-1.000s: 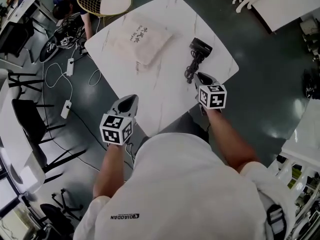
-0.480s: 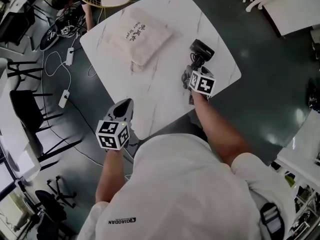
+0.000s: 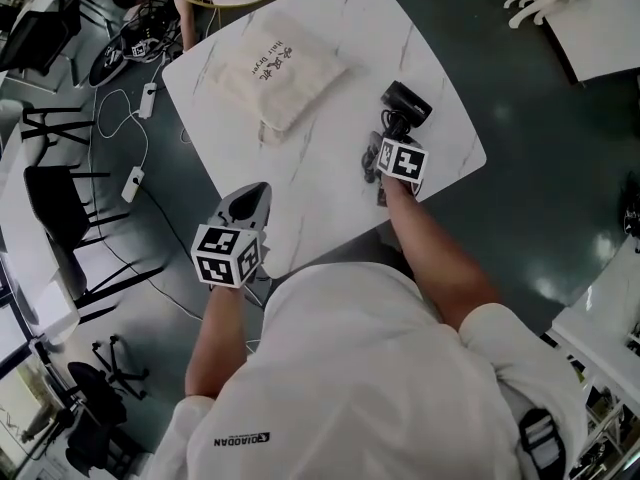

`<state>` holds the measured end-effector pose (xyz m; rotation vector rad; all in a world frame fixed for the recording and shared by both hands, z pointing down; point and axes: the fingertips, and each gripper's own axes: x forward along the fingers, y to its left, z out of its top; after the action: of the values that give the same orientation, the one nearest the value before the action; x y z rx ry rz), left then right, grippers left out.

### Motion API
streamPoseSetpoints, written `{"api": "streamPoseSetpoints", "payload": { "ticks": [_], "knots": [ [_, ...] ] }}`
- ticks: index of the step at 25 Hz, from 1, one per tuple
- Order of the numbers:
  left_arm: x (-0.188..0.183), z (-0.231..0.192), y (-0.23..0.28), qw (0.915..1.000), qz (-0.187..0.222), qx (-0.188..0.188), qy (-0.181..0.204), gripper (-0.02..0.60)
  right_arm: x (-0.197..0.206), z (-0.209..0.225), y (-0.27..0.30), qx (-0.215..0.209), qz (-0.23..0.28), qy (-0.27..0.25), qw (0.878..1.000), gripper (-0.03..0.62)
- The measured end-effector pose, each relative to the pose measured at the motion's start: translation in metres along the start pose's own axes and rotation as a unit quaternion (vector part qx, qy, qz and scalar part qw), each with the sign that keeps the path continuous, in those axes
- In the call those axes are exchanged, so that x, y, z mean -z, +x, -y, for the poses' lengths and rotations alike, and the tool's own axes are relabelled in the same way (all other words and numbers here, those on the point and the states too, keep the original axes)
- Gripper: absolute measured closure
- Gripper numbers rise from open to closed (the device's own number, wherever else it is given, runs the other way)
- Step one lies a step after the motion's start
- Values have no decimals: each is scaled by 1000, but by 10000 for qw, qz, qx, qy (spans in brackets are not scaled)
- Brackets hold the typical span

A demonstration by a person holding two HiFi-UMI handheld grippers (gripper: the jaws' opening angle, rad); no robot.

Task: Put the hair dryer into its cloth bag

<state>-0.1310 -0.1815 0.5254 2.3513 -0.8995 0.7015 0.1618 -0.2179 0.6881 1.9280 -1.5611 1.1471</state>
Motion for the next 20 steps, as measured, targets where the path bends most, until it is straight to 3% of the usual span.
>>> {"api": "streamPoseSetpoints", "payload": {
  "ticks": [6,11,14,17,20],
  "knots": [
    [-6,13,17,9999,-54,23,91,552,6,5,-5,-813,-355,-1040,9906,271],
    [-11,17,37,9997,-164,-41,177,552,16,20,-9,-1599,-673,-2263,9585,287],
    [-15,20,46,9996,-185,-85,201,552,14,42,-16,-1529,-644,-2767,9465,320],
    [-20,25,53,9994,-190,-151,232,552,9,63,-21,-1209,-439,-2918,9478,330],
    [-19,31,64,9990,-248,-225,279,552,11,73,-18,-1150,-280,-2932,9487,313]
  ]
}}
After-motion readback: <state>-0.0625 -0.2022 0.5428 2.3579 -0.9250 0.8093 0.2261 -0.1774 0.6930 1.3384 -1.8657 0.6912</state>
